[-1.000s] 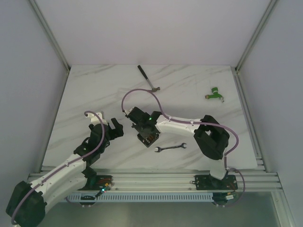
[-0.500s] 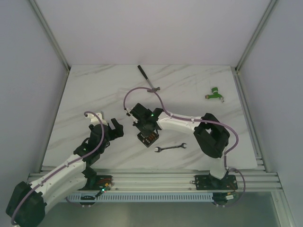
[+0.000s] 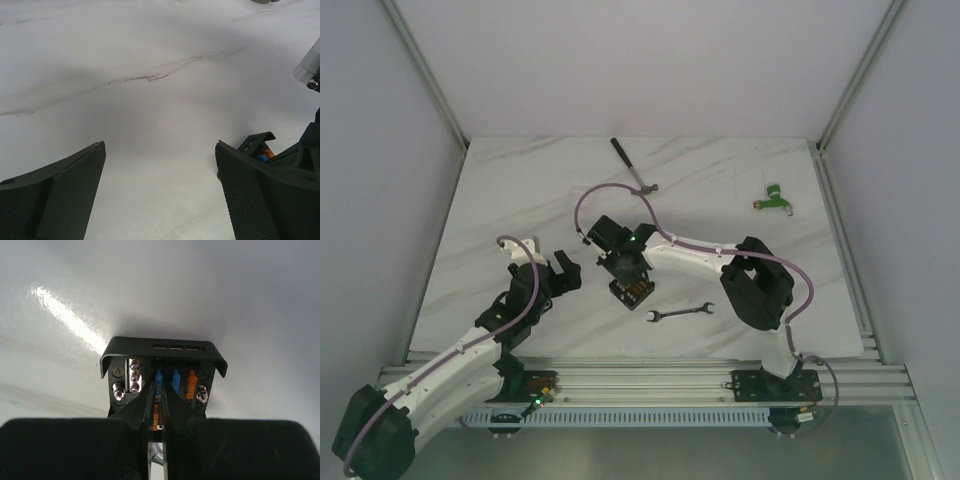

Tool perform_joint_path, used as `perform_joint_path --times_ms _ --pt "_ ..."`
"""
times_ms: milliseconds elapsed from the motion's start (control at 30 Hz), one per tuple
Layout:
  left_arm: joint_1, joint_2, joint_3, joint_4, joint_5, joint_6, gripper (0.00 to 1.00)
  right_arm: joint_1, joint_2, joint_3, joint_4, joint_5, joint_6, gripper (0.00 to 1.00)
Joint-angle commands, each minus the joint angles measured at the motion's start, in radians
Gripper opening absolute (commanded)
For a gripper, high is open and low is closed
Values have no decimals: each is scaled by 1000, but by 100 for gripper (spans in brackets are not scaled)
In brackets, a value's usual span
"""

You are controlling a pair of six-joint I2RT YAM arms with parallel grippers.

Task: Snap on the fuse box
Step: Install the fuse at the fuse box base.

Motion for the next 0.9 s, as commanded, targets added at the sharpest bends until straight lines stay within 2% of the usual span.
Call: perform_joint_path --times_ms 0,67,333,867 --pt "5 -14 -8 24 27 -16 100 -2 100 -129 -25 9 -10 6" --pt "5 -15 -5 25 43 -24 100 -1 45 -113 -19 -5 -6 14" --pt "5 -20 -2 25 118 -61 100 -3 -77 -67 8 -29 8 27" --pt "5 -18 -8 25 154 -90 100 -7 -120 -41 35 22 22 25"
